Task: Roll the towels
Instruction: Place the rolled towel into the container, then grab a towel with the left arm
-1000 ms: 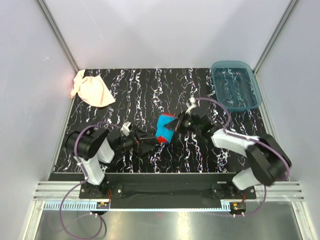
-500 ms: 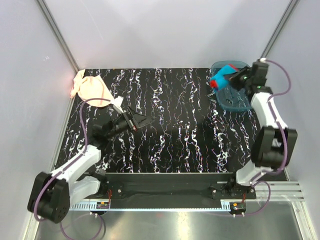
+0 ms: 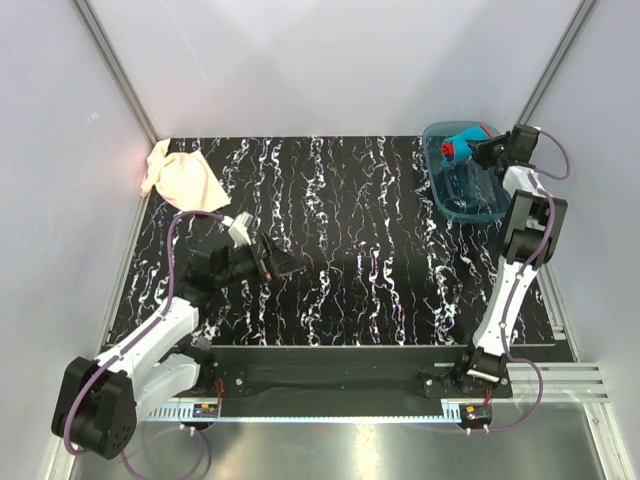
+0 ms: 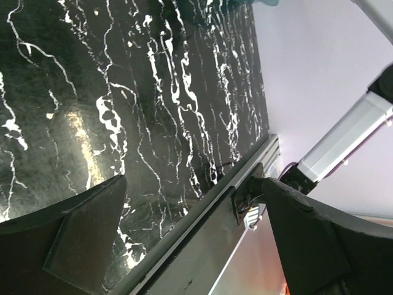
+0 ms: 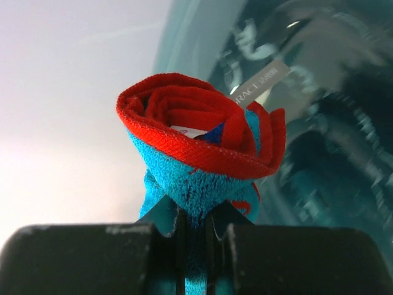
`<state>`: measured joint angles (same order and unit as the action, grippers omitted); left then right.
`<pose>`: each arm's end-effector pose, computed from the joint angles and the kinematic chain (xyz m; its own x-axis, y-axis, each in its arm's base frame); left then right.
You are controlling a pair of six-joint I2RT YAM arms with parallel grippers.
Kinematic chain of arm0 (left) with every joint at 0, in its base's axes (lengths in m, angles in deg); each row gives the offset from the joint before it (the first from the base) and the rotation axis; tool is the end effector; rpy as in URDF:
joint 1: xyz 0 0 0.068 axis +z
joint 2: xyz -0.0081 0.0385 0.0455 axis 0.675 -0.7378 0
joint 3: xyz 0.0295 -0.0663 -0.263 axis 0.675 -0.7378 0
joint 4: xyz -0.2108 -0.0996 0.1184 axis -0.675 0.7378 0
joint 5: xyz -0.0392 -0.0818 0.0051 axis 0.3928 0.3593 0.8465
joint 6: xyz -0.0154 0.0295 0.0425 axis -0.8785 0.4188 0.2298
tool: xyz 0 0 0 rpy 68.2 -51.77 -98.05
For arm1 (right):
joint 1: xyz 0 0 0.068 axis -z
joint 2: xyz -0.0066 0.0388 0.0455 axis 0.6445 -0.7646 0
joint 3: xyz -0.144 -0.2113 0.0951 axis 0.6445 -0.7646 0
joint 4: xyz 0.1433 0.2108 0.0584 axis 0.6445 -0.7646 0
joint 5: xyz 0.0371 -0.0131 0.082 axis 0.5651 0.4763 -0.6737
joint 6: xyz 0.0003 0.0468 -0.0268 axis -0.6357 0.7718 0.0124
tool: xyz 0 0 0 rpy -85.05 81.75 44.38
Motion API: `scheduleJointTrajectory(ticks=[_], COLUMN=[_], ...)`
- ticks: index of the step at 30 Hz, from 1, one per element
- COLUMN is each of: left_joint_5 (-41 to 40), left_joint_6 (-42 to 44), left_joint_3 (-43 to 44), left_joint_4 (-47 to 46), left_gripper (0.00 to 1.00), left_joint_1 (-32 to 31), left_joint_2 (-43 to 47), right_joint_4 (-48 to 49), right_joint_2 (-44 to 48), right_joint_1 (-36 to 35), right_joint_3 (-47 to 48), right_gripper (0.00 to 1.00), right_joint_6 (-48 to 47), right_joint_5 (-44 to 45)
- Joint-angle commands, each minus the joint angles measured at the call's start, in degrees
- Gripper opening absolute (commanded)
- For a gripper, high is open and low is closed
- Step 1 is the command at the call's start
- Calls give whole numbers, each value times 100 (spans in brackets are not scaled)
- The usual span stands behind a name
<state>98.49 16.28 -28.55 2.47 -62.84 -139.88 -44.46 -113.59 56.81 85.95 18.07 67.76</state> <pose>0.1855 -0.0903 0.2175 -0.8251 -0.3651 -0.4311 0.2224 0.4917 -0.8419 0.5284 -0.1449 0.1946 -0.2544 0.8966 -0.3625 0.3080 0.4304 0.8484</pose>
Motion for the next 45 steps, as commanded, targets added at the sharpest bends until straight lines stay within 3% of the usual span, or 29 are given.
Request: scheduleJointTrajectory(ticks=[1,4,7,8,10,16,20,24,34,38,39,42,44,45], left_joint_5=[-66,-84,-41,-23,3,-119,-233,-505,-2781,-3693,-4375,-5101,-4911,-4640], left_joint_6=[289,368,386,360,351,473,544,605,1449,1538,1459,1309,1352,1335], left_joint_3=[62,98,142,150,185,300,335,449,1942,2469,2506,2602,2768,2891], left_joint_4=[61,70,-18,-53,-79,324,693,1159,3180,3497,3585,3463,3208,3199], left_gripper=[99,99,99,99,99,99,99,99,99,99,99,99,99,99], left_joint_1=[17,17,17,17,8,17,17,17,34,60,61,401,779,1234], left_joint_2=[-15,-120,-295,-331,-375,-77,204,512,627,495,417,110,-276,-844], right_joint_4=[-101,-1137,-1701,-1867,-2106,-2712,-2880,-2634,-1791,-2271,-2273,-1896,-2000,-2166], right_joint_2=[-355,-593,-628,-646,-689,-1085,-902,-182,2472,3473,3685,4686,5361,5557], right_joint_1=[-34,-104,-174,-201,-262,-324,-342,-342,-350,-359,-368,-595,-964,-1505], right_joint_3=[914,1433,1610,1663,1821,2393,2289,1290,-524,-726,-1040,-2215,-2693,-3009], right_gripper=[1,11,30,45,54,100,100,100,100,100,100,100,100,100], right_joint_6=[17,-229,-370,-449,-520,-573,-634,-704,-1696,-2023,-2014,-1821,-1969,-2083], right_joint_5=[474,1044,1396,1503,1591,1443,1389,1372,889,625,390,-33,35,227])
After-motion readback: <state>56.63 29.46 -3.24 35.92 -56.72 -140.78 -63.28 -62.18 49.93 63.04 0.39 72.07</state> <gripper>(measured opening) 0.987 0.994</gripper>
